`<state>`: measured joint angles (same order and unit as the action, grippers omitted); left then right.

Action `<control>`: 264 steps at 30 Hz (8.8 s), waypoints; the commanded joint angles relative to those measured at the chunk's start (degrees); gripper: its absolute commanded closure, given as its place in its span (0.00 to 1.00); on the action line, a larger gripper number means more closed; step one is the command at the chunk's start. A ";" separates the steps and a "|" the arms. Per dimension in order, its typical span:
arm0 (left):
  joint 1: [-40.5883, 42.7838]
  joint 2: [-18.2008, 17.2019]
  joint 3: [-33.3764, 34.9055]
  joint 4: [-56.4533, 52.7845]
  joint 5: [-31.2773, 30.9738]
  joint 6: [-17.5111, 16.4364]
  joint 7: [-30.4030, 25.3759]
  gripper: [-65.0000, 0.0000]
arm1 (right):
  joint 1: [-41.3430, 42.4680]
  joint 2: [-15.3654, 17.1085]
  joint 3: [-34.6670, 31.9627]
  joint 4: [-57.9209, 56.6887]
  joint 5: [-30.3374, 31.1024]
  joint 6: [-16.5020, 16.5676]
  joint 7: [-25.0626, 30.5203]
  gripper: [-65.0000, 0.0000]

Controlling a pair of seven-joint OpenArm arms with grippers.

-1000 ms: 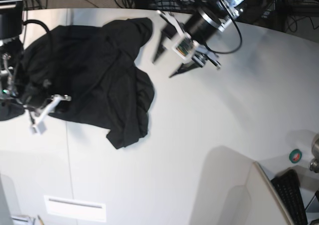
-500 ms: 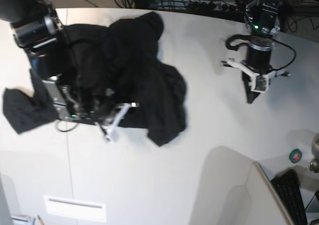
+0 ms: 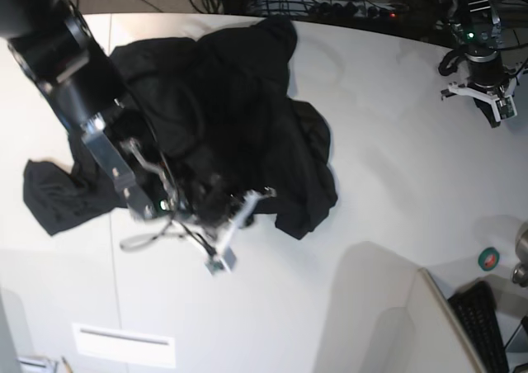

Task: Layout the t-shirt on the table in an organized manner, then fold the t-shirt properly
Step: 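Release the shirt and raise both grippers above it, then grasp the shirt edges with both grippers, then lift the shirt with both grippers and lay it spread on the table, then release the shirt with the left gripper and move it over the shirt, then grasp the shirt edge with the left gripper and pull it outward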

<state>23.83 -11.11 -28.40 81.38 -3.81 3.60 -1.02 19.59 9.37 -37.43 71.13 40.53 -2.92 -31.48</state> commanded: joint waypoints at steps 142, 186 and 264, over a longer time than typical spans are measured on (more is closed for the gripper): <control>-62.03 15.91 29.50 -16.46 -17.59 -9.53 7.21 1.00 | -3.29 25.40 30.44 29.31 -35.57 -15.94 7.53 1.00; -2.60 4.04 30.56 7.01 -6.78 -9.44 12.93 0.59 | -44.17 1.23 54.97 16.03 -32.58 -15.06 21.07 0.69; -16.67 8.08 25.11 11.76 0.43 -11.73 46.42 0.68 | -35.55 -3.26 55.14 3.46 -32.67 6.57 21.42 1.00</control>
<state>7.03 -2.85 -3.27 92.33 -4.32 -8.27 45.82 -16.21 5.63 17.52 73.65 7.86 3.68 -11.25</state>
